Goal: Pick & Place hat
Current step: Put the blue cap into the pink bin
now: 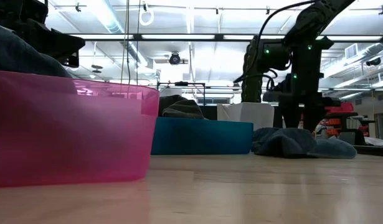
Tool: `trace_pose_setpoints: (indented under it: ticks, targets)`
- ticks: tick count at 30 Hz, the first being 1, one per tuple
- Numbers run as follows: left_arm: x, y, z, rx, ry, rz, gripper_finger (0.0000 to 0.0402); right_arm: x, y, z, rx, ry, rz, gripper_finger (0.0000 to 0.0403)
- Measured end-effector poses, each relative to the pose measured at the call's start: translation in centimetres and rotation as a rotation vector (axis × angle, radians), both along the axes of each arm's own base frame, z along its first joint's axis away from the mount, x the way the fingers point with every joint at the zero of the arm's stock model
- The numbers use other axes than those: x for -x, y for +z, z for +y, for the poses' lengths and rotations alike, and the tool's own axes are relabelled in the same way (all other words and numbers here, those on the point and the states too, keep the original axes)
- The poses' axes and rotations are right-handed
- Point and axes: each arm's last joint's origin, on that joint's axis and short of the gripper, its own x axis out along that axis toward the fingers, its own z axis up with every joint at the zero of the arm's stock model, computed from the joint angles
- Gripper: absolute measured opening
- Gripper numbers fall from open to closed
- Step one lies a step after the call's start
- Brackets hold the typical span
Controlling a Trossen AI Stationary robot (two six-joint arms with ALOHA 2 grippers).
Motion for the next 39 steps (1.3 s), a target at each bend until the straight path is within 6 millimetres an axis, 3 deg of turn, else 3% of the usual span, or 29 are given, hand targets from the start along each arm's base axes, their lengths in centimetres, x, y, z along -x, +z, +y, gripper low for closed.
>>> trace_pose_setpoints:
  ticks: [7, 14, 20, 27, 34, 39]
  targets:
    - [0.0, 0.0, 0.0, 0.000, 0.000, 0.000, 0.0026, 0.3, -0.7, 0.4, -0.008, 0.009, 0.027, 0.0160]
    - [0.0, 0.0, 0.0, 0.000, 0.000, 0.000, 0.0025, 0.1, -0.7, 1.3, -0.021, -0.002, 0.026, 0.0017]
    - [0.0, 0.0, 0.0, 0.000, 0.000, 0.000, 0.0026, -0.5, 0.2, 3.8, -0.089, 0.012, -0.021, 0.0010]
    - [0.0, 0.0, 0.0, 0.000, 0.000, 0.000, 0.0026, -2.2, 4.0, 8.2, -0.096, 0.056, -0.180, 0.0005]
    - [0.0, 0.0, 0.0, 0.000, 0.000, 0.000, 0.0026, -5.6, 8.9, 12.2, -0.054, 0.182, -0.566, 0.0003]
    - [0.0, 0.0, 0.0, 0.000, 0.000, 0.000, 0.0026, -7.3, 11.0, 14.3, -0.049, 0.243, -0.747, 0.0002]
